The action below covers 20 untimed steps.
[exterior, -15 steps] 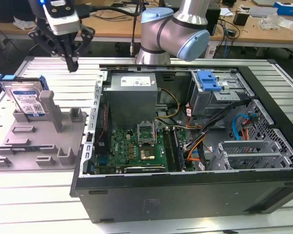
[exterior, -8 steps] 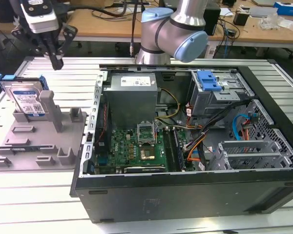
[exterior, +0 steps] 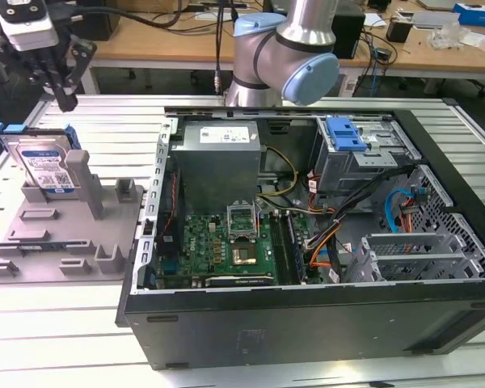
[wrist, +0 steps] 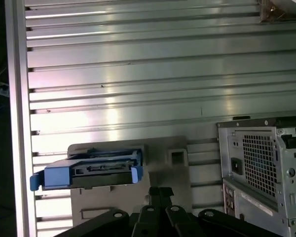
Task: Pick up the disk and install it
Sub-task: 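Reach for the disk, then pick up the disk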
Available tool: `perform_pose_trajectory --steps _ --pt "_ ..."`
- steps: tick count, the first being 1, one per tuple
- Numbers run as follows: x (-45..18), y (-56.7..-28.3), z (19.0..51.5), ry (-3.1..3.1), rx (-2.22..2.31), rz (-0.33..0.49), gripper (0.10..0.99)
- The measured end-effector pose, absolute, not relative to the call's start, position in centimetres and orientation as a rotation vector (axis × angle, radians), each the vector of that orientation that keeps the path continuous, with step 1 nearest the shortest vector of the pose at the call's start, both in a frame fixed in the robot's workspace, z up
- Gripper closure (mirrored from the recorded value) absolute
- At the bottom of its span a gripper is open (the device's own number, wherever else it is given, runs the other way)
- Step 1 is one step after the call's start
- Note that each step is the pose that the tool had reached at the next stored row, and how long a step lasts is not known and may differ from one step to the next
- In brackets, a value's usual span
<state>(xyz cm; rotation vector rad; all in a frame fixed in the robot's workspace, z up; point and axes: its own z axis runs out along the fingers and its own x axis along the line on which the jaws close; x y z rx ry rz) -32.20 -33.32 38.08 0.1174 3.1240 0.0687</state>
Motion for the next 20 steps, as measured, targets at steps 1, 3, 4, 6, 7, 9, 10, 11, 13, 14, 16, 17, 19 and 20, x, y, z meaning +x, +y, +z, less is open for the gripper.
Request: perform_pose_trajectory --steps 1,3,4,6,7,9,10,11,13,14,16,17,19,20 --pt "-32.8 -33.1 38.0 3.124 0.117 0.069 0.98" --pt "-33.7 -32.8 38.0 3.125 0.118 0.069 0.98" --pt "-34.2 -32.6 37.9 3.126 0.117 0.069 0.98" --pt "-35.3 -32.3 37.9 3.126 0.118 0.069 0.98" --pt "-35.6 -32.1 37.8 3.127 0.118 0.069 0.98" --pt "-35.8 -32.1 37.8 3.127 0.118 0.069 0.98" --pt "-35.8 -32.1 37.8 3.127 0.117 0.069 0.98" --pt "-35.8 -32.1 37.8 3.127 0.117 0.069 0.98" --pt "-35.8 -32.1 37.8 3.127 0.117 0.069 0.98" --pt "-35.9 -32.1 37.8 3.127 0.117 0.069 0.98" --pt "-35.9 -32.1 37.8 3.127 0.118 0.069 0.98" --pt "-35.9 -32.1 37.8 3.127 0.118 0.069 0.98" --pt "-35.9 -32.1 37.8 3.127 0.118 0.068 0.98" --pt "-35.9 -32.1 37.8 3.127 0.117 0.068 0.98"
